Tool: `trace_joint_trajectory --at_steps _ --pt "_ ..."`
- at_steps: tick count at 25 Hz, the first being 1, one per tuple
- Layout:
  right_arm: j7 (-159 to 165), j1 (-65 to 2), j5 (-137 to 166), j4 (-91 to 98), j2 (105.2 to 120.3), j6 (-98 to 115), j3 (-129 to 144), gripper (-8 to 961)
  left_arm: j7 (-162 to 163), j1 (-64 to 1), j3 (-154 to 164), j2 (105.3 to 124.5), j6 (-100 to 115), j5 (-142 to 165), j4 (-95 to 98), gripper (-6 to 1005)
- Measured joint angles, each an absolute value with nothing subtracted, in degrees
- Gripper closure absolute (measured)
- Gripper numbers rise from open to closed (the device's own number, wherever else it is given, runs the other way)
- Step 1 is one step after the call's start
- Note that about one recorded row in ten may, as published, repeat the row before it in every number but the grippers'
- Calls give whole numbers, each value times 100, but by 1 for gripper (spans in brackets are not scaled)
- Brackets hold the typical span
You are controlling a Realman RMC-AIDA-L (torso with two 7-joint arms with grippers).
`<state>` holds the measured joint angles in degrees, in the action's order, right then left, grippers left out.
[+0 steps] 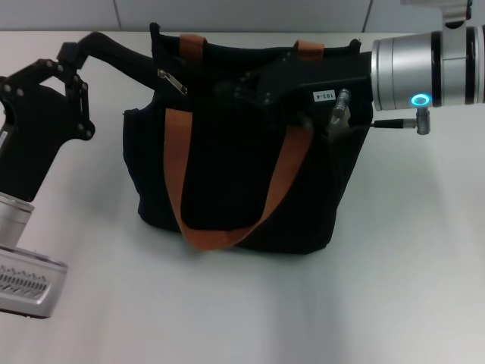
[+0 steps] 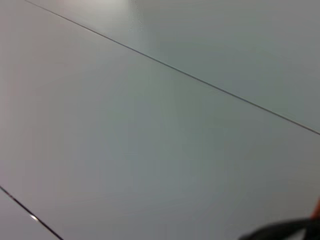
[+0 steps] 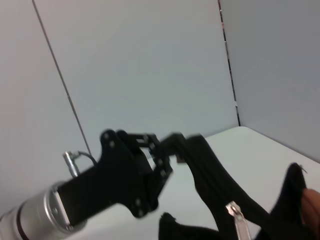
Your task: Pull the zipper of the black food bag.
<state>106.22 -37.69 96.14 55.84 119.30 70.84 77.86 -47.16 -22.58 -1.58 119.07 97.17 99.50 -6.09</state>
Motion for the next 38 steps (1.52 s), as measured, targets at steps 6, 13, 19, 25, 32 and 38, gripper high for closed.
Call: trace_joint_trajectory --at_steps 6,13,19,25,32,38 --pt "10791 -4054 9665 5404 11933 6989 7814 897 -4876 -2129 0 11905 9616 9969 -610 935" --pt "10804 -4357 9864 5174 11950 6798 7931 784 -4935 -1991 -32 11904 9410 9937 -541 932" --pt "10807 -4453 9877 5133 11944 6574 8090 670 -5327 -1972 17 11908 9056 9953 -507 930" --pt "10812 -4652 9879 4996 11944 6137 8249 631 -5429 -1968 22 11910 8953 9963 -544 928" --pt "10851 -4900 9880 4678 11944 6063 8253 639 -5432 -1969 -6 11909 8950 9967 -550 926" --pt "10890 -4835 9895 4823 11933 6120 8253 676 -5432 -1969 -25 11909 8964 9965 -554 924"
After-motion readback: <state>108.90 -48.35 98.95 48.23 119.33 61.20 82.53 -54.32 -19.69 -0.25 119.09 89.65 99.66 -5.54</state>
